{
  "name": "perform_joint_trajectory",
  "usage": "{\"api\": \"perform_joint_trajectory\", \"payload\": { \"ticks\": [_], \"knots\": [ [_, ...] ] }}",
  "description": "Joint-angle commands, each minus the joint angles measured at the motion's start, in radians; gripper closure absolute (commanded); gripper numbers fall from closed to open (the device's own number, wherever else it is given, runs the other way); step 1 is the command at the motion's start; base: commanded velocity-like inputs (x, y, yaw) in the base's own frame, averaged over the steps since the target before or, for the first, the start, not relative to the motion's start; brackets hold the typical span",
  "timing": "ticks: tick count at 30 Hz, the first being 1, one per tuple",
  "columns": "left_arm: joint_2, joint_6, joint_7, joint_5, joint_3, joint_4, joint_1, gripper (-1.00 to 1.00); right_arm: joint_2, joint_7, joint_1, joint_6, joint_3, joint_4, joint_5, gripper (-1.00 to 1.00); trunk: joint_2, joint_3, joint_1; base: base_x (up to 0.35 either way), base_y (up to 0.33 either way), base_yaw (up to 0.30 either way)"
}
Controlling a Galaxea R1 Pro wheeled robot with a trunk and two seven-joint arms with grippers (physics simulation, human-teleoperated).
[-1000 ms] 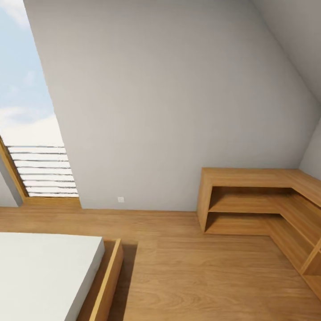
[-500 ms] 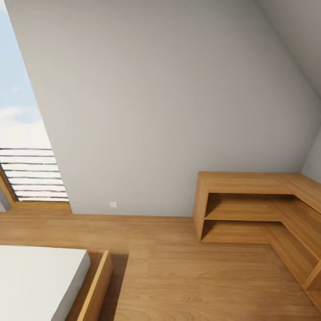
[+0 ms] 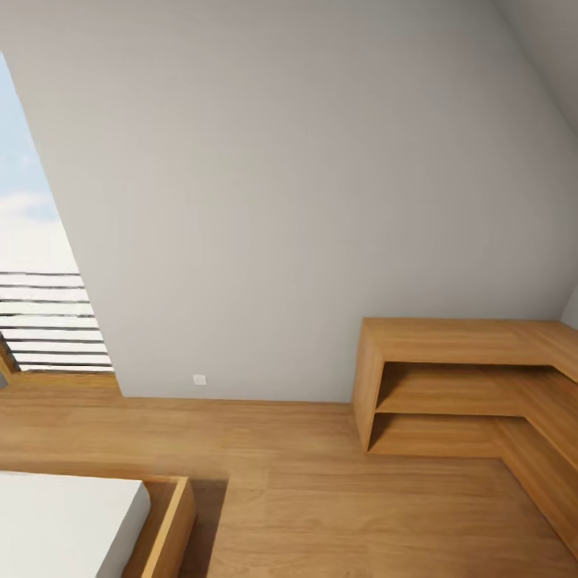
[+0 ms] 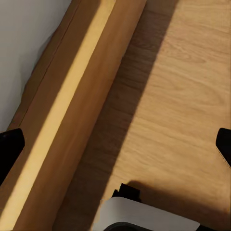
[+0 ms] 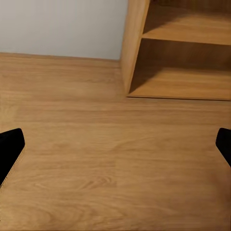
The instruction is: In the bedroom, organize the workspace by keeping the computer under the desk, ensuring the monitor is on the desk, placing the keyboard on the desk next to the monitor, placing the mouse on the desk next to the keyboard, moving the folder from the swivel chair onto the desk next to the mouse, stacking the notebook on top of the folder with the pen on top of the notebook, and positioning the swivel chair next to the desk.
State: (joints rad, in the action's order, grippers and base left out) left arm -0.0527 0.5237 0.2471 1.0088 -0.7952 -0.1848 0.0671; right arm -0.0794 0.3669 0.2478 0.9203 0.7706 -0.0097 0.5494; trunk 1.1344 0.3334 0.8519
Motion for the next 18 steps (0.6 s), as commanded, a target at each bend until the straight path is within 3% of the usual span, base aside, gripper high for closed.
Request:
{"api": "perform_joint_trajectory", "payload": {
  "ticks": [1,7,18],
  "knots": [
    [-0.001,0.001,0.009,0.002,-0.009,-0.002,0.0,-1.0,0.0,0.006,0.001,0.002,0.009,0.0,0.004,-1.0,0.001,0.001,0.001,0.313,0.09,0.0],
    [0.0,0.001,0.009,0.002,-0.009,-0.002,0.0,-1.0,0.0,0.006,0.001,0.002,0.009,0.0,0.004,-1.0,0.001,0.001,0.001,0.22,0.045,0.0],
    [-0.001,0.001,0.009,0.002,-0.009,-0.002,0.0,-1.0,0.0,0.006,0.001,0.002,0.009,0.0,0.004,-1.0,0.001,0.001,0.001,0.091,0.01,0.0]
  ]
}}
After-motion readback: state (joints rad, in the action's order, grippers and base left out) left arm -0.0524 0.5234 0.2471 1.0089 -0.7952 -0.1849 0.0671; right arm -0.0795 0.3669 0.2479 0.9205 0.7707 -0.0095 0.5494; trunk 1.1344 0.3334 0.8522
